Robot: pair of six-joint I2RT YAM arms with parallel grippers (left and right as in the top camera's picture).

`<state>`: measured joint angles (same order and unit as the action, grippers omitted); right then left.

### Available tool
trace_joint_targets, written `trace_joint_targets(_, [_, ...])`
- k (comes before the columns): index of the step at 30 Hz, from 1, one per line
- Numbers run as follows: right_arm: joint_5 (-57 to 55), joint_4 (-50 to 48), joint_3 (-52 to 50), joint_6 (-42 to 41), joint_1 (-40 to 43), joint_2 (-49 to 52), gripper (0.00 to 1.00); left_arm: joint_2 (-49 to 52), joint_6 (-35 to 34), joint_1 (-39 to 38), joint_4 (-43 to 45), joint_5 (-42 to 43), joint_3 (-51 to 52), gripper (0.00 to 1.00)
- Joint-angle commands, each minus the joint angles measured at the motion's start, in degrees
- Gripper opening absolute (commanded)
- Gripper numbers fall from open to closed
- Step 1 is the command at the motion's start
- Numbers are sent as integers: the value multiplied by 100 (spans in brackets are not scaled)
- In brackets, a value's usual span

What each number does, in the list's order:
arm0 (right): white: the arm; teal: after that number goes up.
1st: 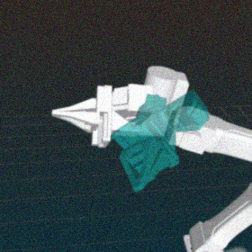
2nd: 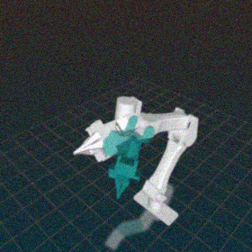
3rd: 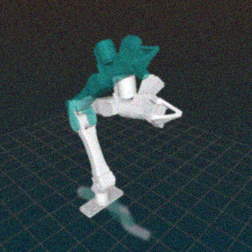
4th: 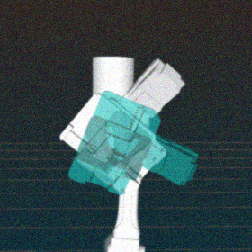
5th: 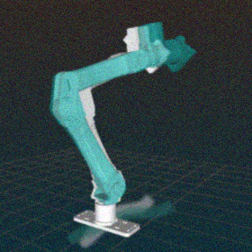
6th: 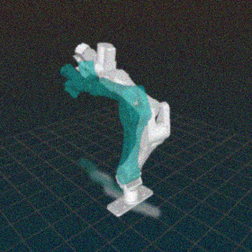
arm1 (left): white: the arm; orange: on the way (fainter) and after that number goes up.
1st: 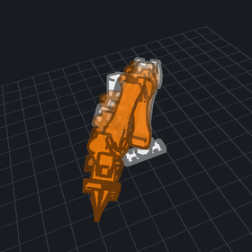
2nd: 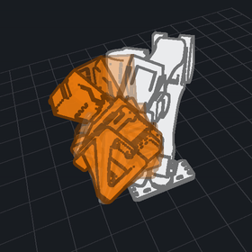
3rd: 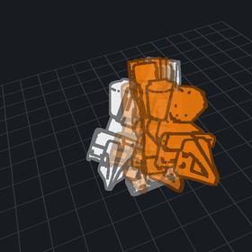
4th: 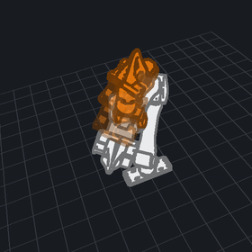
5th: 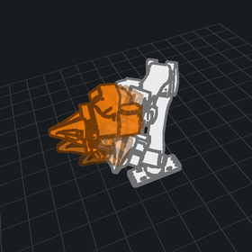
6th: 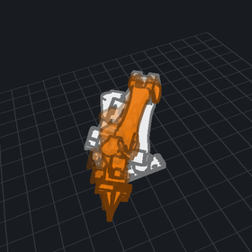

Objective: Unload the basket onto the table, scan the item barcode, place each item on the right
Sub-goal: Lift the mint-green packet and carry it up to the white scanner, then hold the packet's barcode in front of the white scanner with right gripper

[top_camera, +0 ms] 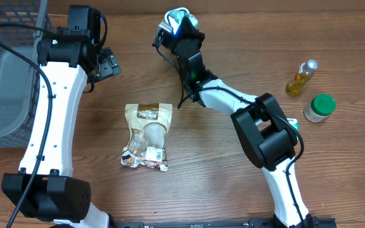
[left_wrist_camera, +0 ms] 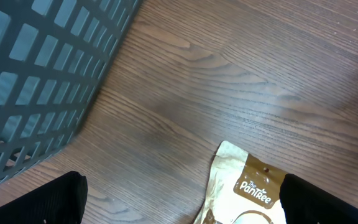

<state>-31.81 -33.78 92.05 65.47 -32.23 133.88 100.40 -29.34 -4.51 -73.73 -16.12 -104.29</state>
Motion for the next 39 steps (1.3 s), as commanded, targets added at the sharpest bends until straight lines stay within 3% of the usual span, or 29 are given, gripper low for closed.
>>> trace_joint_targets(1, [109,-343,61,85,48,146,4,-76,107,-76,9,-79,-107,100])
trace_joint_targets(30, [302,131,59,61,79,540,4,-76,107,-76,9,-79,-107,99])
trace_joint_targets(39, [188,101,61,-321,79,92,3,-76,107,-76,9,-79,-107,100])
